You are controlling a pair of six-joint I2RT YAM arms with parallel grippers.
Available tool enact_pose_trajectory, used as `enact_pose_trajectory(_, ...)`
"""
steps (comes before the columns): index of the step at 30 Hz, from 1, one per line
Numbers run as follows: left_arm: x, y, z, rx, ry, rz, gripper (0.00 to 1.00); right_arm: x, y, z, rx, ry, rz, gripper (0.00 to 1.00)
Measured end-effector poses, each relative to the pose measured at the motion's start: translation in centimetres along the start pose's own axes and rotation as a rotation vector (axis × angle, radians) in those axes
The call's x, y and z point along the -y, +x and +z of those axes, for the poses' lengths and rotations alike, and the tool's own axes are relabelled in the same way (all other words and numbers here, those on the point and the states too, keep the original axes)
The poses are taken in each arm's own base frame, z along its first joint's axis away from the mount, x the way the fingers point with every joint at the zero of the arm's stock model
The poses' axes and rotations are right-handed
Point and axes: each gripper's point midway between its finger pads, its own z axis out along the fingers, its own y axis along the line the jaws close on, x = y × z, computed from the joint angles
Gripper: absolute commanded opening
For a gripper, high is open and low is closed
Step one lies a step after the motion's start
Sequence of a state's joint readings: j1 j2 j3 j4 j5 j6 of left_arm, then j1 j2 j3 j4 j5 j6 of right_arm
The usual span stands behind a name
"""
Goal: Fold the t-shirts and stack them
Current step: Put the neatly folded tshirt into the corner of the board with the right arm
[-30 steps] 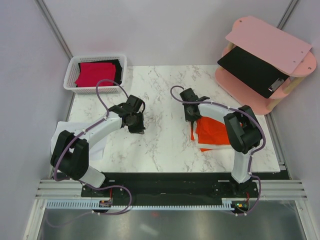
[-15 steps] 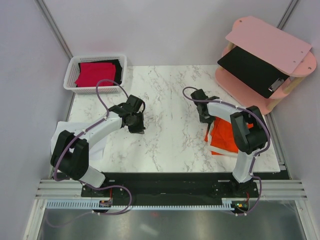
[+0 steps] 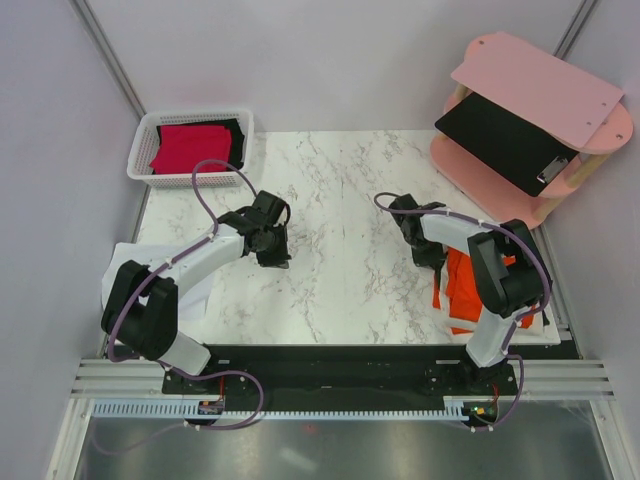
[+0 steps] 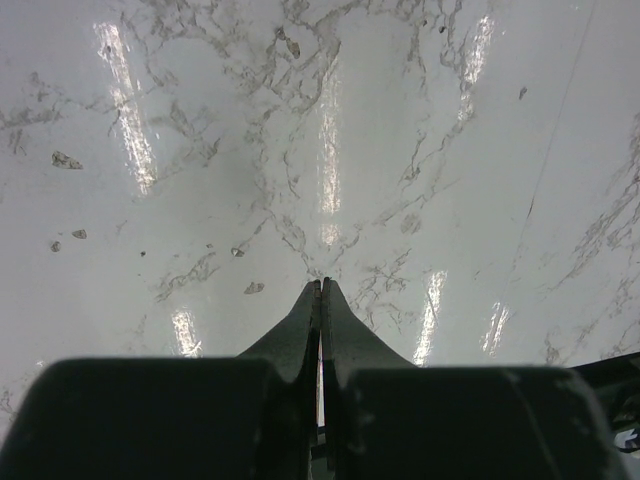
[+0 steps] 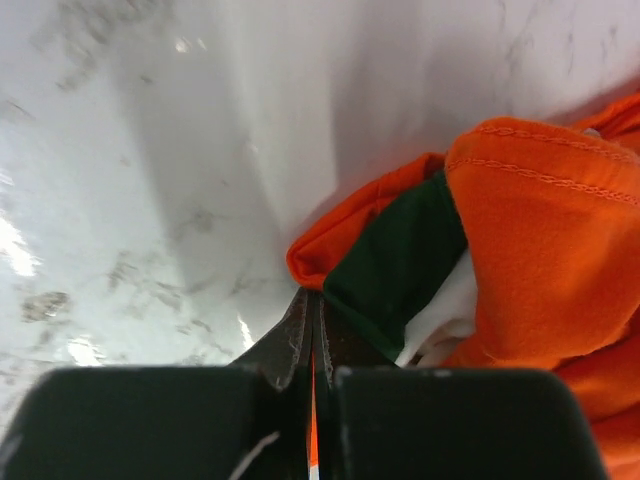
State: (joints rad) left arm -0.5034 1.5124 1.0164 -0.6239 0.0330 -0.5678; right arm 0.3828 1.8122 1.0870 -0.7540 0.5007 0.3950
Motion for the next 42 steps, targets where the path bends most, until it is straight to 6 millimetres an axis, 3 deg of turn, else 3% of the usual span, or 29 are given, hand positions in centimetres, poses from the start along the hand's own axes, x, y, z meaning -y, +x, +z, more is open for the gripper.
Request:
enact_pose_trajectory(7,-0.2,0.5,0.2,-0.012,-0.002,0.0,0.02,2.3,3.4,0.0,-0.1,0.073,-0.013,0.0)
enact_pose_trajectory(17,-0.2,0.7,0.3,-0.02,0.004,-0.001,0.02,3.1,4.2,0.2,-0.144,0.092,0.021,0.0)
enact_pose_trajectory(19,-0.2,0.8,0.3,-0.021,0.003,-0.001,0.07,3.1,4.2,0.2,-0.144,0.092,0.021,0.01)
enact_pose_trajectory(22,-0.3,0.8,0.4,-0.02,0.0,0.0,0.17,3.0,4.2,0.1,-0.146,0.075,0.016,0.11)
enact_pose_trajectory(23,-0.4,0.8,0.4,-0.019,-0.002,0.002,0.2,2.8,4.1,-0.1,-0.145,0.058,0.016,0.18)
enact_pose_trajectory(24,-0.4,0.8,0.3,-0.017,-0.006,0.005,0.36,2.7,4.1,-0.3,-0.142,0.042,0.018,0.21)
enact_pose_trajectory(28,-0.7,0.2,-0.2,0.018,-0.016,0.025,0.75,1.6,2.1,-2.4,-0.073,-0.069,0.034,0.4)
enact_pose_trajectory(29,-0.8,-0.1,-0.5,0.033,-0.019,0.035,0.88,1.3,1.1,-3.0,-0.038,-0.103,0.042,0.54)
enact_pose_trajectory(30,-0.8,-0.3,-0.8,0.049,-0.019,0.043,0.93,0.7,0.1,-3.8,0.001,-0.143,0.047,0.6)
enact_pose_trajectory(32,-0.9,-0.9,-1.4,0.078,-0.025,0.058,1.0,-0.4,-1.7,-5.2,0.077,-0.216,0.05,0.79)
enact_pose_trajectory(35,-1.0,-1.8,-1.9,0.115,-0.036,0.069,1.0,-2.7,-4.2,-7.5,0.204,-0.35,0.034,0.95)
enact_pose_trajectory(42,-1.5,-3.3,-2.1,0.15,-0.024,0.049,1.0,-7.1,-7.8,-11.0,0.373,-0.578,0.024,0.98)
